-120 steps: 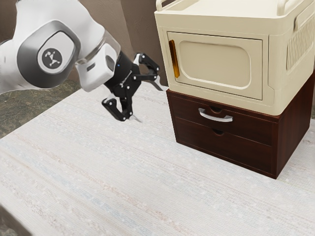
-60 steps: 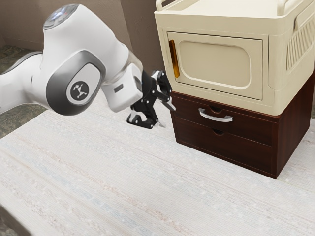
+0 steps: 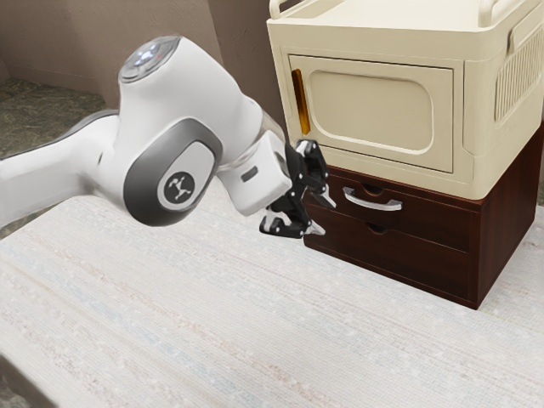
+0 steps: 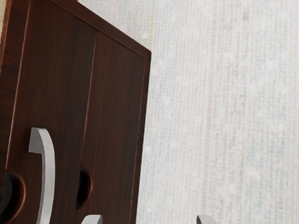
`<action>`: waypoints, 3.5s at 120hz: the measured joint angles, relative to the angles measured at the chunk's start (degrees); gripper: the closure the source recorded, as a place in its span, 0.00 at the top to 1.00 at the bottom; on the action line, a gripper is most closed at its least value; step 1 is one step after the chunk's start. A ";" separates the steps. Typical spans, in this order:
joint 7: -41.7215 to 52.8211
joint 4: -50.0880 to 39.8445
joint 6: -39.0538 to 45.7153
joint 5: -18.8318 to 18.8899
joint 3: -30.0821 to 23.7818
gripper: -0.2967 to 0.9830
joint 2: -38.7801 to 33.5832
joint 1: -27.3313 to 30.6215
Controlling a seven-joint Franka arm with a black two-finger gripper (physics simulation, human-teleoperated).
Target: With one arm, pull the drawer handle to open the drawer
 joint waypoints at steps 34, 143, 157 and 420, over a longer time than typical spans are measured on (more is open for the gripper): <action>-1.63 2.22 3.42 4.23 0.17 0.37 3.86 0.69; -1.01 5.85 11.07 7.00 -0.88 0.36 10.72 -0.72; -0.95 6.39 11.38 7.59 -0.74 0.36 11.17 0.28; -1.24 7.27 13.25 7.50 -0.02 0.30 15.93 -0.09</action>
